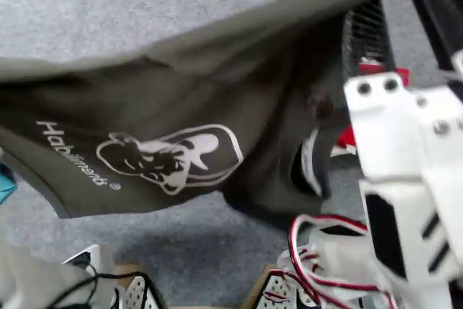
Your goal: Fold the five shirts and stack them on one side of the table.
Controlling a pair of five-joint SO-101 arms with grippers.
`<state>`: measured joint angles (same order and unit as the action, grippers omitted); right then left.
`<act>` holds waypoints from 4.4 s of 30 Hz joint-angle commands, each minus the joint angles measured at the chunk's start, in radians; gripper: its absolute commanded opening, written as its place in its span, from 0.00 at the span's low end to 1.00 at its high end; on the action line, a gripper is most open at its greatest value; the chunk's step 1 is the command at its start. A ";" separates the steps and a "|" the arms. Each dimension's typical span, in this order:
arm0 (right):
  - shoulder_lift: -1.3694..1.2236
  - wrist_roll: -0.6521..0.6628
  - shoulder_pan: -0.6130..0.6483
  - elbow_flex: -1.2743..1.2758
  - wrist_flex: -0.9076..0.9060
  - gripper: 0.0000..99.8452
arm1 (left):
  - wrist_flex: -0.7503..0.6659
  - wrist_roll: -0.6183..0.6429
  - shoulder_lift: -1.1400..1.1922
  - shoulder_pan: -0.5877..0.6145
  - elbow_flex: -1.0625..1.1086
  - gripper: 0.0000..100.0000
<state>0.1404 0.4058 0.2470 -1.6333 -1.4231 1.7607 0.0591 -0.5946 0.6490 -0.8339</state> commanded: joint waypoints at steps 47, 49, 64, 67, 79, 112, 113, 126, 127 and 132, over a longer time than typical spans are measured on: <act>0.099 0.204 0.014 0.334 -0.124 0.01 | -0.163 -0.083 -0.508 -0.005 0.711 0.03; 0.062 0.236 0.014 0.446 -0.115 0.01 | -0.321 -0.041 -0.508 -0.005 0.885 0.03; -0.447 0.239 -0.020 0.983 0.750 0.01 | -1.567 -0.003 -0.063 -0.251 1.649 0.03; -0.545 0.239 -0.018 0.969 0.865 0.01 | -1.567 -0.003 0.164 -0.240 1.458 0.03; -0.762 0.238 -0.021 0.610 0.621 0.01 | -1.096 -0.003 0.710 -0.225 0.736 0.03; -0.203 0.158 -0.008 1.363 -0.229 0.01 | -0.707 -0.222 0.087 -0.232 1.649 0.03; -0.159 0.175 -0.021 1.405 -0.230 0.01 | -0.703 -0.222 0.061 -0.217 1.673 0.03; 0.252 0.321 -0.137 1.920 -0.245 0.01 | -0.717 -0.436 0.020 -0.053 1.796 0.03; 0.282 0.325 -0.137 1.959 -0.245 0.01 | -0.735 -0.473 0.020 -0.048 1.807 0.03; 0.412 0.351 -0.158 2.120 -0.244 0.01 | -0.792 -0.552 0.020 -0.053 1.850 0.03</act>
<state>0.4672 0.7403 0.1227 0.4304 -1.6732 0.9920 -0.4657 -0.5470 0.5923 1.0119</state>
